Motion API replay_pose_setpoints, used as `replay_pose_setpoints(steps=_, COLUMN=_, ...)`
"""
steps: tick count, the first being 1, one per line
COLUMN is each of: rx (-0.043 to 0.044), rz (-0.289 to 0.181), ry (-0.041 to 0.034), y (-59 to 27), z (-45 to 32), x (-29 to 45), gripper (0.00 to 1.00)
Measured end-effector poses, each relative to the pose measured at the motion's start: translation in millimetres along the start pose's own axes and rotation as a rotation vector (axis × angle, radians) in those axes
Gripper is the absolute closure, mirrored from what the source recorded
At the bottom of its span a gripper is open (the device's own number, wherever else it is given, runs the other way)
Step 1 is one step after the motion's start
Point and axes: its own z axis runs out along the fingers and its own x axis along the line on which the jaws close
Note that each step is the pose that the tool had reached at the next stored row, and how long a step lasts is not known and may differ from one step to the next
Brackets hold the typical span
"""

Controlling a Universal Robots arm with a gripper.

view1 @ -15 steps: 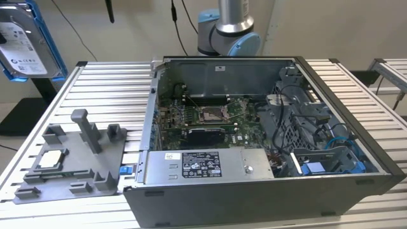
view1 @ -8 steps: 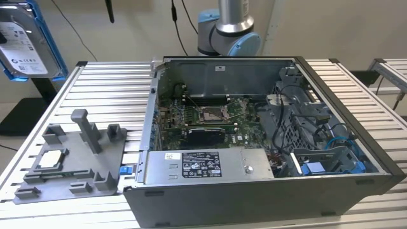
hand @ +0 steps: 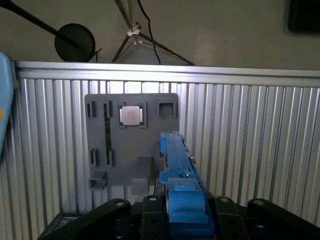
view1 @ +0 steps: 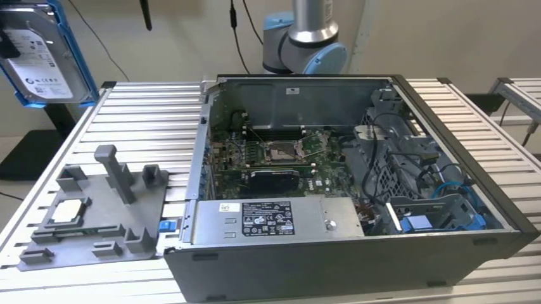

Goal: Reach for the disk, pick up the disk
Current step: 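Pick up the disk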

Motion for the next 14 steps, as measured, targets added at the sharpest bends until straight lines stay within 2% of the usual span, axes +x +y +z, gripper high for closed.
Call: replay_pose_setpoints(steps=14, rx=-0.0001, rz=0.0, ry=0.0, y=-36.4, z=3.5, x=0.5, gripper=1.0)
